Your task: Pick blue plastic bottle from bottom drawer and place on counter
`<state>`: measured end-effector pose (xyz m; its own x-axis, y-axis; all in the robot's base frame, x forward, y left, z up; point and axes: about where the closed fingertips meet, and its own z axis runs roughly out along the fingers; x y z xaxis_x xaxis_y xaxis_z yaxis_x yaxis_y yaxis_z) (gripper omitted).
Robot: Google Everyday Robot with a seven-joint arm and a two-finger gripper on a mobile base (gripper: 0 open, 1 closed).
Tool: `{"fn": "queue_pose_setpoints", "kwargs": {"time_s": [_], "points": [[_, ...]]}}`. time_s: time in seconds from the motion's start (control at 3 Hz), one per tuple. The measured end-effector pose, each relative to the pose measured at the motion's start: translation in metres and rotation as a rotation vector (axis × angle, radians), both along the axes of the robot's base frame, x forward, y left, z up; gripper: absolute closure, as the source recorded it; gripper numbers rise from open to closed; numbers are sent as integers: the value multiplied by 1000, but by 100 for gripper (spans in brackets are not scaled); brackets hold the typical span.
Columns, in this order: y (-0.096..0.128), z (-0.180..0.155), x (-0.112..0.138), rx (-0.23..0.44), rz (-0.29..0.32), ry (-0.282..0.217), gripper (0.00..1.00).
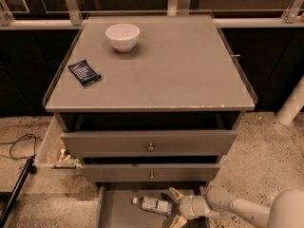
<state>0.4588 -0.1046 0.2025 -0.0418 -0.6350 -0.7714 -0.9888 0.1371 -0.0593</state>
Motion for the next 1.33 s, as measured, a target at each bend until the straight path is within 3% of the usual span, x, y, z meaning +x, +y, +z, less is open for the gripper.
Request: {"fn": "queue_pose_setpoints", "kwargs": {"time_s": [1.33], "points": [[24,-61,32,5,-39,7,0]]}}
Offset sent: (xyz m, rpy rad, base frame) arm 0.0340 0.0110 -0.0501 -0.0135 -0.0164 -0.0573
